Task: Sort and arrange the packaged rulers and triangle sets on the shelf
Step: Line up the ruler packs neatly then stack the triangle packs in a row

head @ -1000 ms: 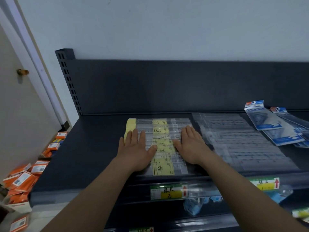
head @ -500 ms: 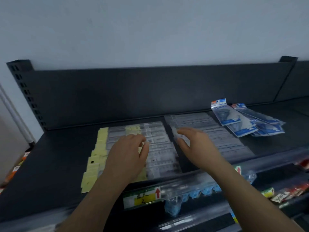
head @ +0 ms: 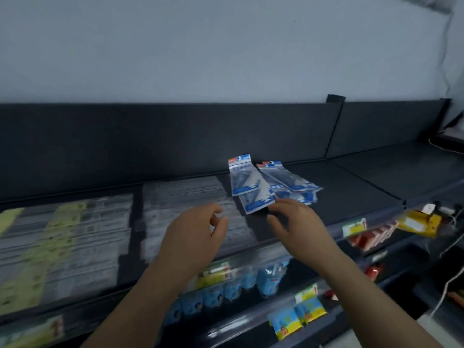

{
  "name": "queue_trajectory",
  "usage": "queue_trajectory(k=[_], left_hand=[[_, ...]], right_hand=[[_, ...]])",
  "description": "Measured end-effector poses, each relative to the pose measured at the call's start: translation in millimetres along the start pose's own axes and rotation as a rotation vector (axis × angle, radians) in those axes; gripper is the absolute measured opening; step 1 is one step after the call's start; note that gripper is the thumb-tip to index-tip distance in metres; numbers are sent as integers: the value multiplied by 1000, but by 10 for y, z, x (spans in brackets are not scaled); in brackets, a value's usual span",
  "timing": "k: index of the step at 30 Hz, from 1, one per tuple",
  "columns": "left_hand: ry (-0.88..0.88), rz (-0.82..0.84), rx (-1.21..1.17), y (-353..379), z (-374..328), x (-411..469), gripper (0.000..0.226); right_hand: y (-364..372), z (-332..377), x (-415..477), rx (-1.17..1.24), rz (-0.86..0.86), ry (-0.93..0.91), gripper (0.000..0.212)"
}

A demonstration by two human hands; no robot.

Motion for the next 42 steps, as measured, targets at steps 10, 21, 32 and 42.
queue_trajectory(k=[10, 21, 32, 42], left_hand=[[-163, 39, 145, 837, -133, 1166, 24], [-660, 352, -20, 1534, 459, 2119, 42], [-796, 298, -155, 1556, 613, 2175, 63], [-624, -142, -444, 1349, -62, 1892, 12]], right_hand=[[-137, -1030, 639, 45, 56, 58, 28], [460, -1825, 1568, 169, 381, 313, 53], [671, -2028, 1826, 525, 445, 332, 28], [569, -2456, 2017, 600, 386, 281, 12]])
Point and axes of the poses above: each hand's wrist, its own x-axis towards the middle knuckle, its own y-axis out of the palm, z = x × y, the point moved 9 cm from there along x, towards the middle knuckle, and after that the axes turned 3 degrees about -x, right-handed, at the moved point
